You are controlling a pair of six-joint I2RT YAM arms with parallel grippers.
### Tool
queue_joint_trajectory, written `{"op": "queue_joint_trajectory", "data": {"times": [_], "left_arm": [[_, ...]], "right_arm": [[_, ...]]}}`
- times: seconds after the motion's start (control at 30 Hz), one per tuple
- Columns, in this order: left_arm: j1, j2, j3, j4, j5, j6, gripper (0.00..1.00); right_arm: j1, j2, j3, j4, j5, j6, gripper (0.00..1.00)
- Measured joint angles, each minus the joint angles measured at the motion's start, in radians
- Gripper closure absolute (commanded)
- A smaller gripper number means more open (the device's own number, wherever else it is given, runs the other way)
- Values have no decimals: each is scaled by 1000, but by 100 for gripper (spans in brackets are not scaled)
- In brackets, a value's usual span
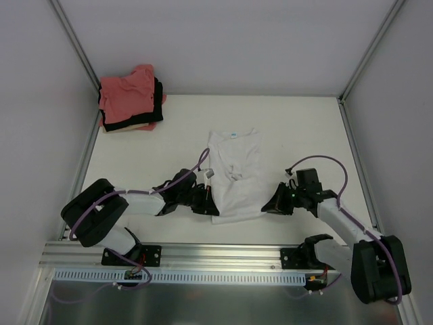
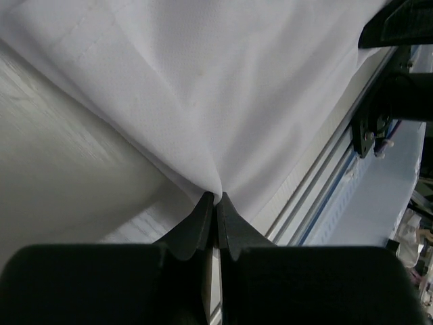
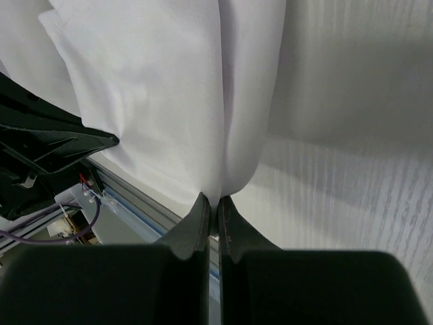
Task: Fold and stack the t-shirts
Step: Grab one side of the 2/3 rectangular tshirt with both arms, then fold the long partially folded tshirt into a neat square
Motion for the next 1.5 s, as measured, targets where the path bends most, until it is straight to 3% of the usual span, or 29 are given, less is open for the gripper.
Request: {"op": "queue_joint_trajectory", "data": {"times": [0.37,0.57,0.77,1.07,1.27,1.47,1.5], "left_arm": [[-138,-251,-69,-126,-109,-48,100],[-138,-325,-6,-268,-184,-39,100],[-116,-336,115,-401,-256,-4,100],[50,-291,285,-505,-256,53,100],[168,-137,444,-542,-206,97,100],[280,110,673,-595,-100,126,100],[303,185,742,-599,-84,129,95]], "right_arm": [[14,-367,-61,-200,0,33,99],[14,-345,3,-261,0,35,99],[14,-195,154,-254,0,32,99],[15,93,408,-207,-4,24,99],[3,367,644,-176,-13,15,99],[-38,647,917,-178,-39,10,99],[-45,699,969,-177,-43,10,99]]}}
